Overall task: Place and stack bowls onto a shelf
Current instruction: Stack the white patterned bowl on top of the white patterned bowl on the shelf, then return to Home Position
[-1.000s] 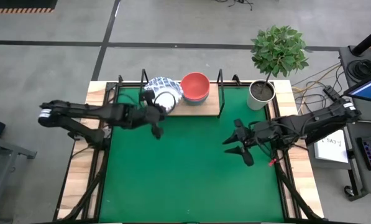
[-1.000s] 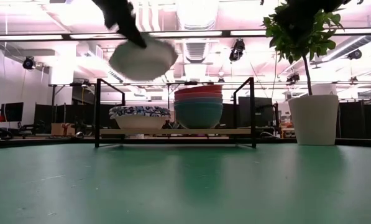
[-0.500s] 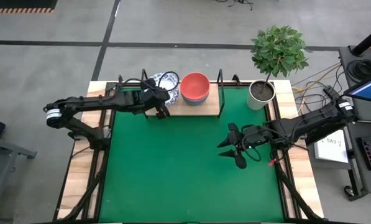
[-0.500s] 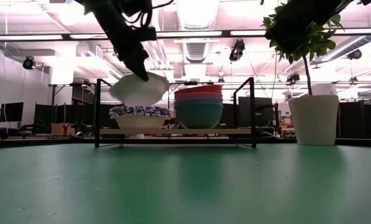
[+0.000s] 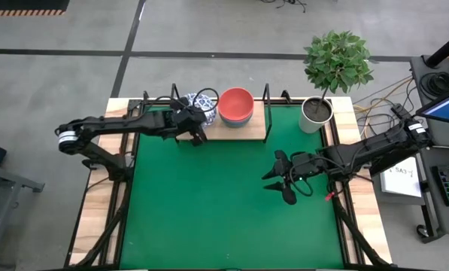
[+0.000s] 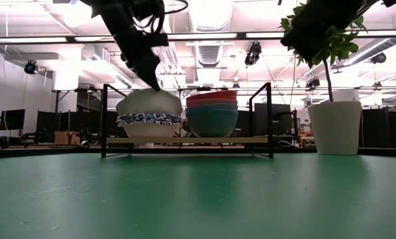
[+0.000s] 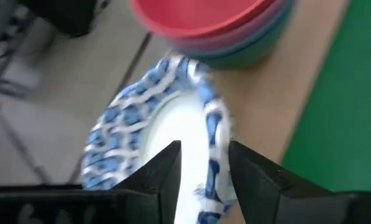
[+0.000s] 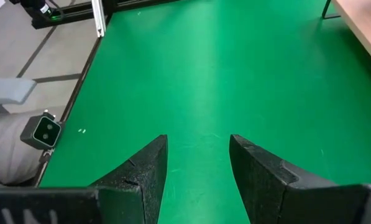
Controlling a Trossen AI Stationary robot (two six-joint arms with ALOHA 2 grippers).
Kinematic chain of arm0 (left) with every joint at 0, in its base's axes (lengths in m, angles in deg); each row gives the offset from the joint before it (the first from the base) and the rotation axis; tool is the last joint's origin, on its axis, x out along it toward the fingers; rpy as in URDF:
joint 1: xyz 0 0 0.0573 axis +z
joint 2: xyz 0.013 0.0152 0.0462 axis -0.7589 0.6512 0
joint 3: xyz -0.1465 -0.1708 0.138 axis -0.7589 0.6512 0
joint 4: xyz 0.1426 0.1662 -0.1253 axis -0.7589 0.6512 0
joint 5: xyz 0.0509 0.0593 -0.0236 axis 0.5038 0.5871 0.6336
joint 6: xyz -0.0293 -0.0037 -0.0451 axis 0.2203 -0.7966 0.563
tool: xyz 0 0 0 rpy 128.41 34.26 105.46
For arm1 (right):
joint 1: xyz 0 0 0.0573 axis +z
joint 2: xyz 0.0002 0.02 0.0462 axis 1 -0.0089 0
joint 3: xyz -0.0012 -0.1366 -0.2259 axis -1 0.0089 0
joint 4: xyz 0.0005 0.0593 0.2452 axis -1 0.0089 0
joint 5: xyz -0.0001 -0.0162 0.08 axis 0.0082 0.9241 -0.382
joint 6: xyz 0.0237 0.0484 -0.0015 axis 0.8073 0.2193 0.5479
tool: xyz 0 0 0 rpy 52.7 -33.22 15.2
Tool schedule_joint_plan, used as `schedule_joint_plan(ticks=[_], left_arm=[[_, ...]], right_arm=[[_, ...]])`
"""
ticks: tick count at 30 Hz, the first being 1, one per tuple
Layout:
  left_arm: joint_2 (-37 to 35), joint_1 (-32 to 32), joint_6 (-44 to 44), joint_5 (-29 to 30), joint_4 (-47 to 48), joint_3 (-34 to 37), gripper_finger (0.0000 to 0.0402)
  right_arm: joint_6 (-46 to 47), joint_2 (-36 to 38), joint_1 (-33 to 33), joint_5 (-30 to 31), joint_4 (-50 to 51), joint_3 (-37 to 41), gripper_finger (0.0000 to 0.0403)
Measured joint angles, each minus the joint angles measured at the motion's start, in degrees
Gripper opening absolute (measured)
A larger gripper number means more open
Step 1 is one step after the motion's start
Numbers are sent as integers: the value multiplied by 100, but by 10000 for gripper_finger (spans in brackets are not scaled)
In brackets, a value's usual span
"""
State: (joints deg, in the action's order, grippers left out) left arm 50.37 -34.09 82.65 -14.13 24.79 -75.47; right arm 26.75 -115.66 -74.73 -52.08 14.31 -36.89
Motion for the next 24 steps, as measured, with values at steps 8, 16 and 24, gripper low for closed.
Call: schedule_joint_plan(ticks=[8,16,24], left_arm=[[-106,-335,-42,-465,-63,-252,100],[-70,-32,55,-419,-162,174,6],[-66,-24,847,-472,-214,387,2]], right_arm=[[-106,-99,0,3,-626,186,162],[-101,-423,0,3,-1257,398,162],[53,-728,0,1,-1357,400,162]])
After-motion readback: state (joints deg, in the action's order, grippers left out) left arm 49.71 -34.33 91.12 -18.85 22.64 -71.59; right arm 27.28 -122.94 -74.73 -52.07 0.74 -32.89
